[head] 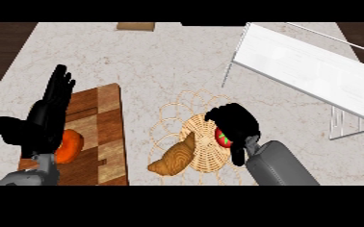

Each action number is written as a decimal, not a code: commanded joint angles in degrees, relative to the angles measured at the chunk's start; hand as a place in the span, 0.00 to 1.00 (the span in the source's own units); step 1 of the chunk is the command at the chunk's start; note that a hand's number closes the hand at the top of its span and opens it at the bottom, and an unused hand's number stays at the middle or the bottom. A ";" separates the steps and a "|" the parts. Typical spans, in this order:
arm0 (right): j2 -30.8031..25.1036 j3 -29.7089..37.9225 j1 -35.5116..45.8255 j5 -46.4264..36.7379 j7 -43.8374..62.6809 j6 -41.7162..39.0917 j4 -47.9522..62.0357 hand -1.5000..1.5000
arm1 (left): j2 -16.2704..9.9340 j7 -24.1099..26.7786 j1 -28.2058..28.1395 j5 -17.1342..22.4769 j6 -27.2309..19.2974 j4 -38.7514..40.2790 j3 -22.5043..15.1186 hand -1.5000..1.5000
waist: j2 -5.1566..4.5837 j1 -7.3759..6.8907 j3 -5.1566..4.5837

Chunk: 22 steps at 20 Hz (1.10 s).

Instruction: Pick the tomato from the placemat and place it in the tiered shelf

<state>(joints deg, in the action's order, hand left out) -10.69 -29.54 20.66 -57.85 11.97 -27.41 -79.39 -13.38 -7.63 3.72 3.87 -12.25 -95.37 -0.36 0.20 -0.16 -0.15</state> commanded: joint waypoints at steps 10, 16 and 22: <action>8.28 13.39 -7.13 -7.04 23.65 11.59 3.73 1.00 | 0.43 -0.91 -0.50 -0.45 -0.10 -0.26 1.92 0.50 | 0.11 2.69 0.14; 10.60 8.04 -10.48 -3.86 45.52 21.42 -5.23 1.00 | -0.22 -1.67 0.85 0.49 1.60 -0.50 2.03 0.50 | 0.00 0.34 0.15; 10.61 -2.41 -7.04 1.24 59.71 27.31 -14.73 1.00 | 1.46 -0.92 0.34 -1.90 0.13 -0.64 0.55 0.50 | -0.03 -0.19 0.15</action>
<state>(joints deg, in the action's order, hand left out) -1.72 -26.91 11.96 -59.08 60.09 -5.05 -89.51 -12.23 -7.89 4.04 2.65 -11.72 -95.41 0.50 0.38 0.32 -0.34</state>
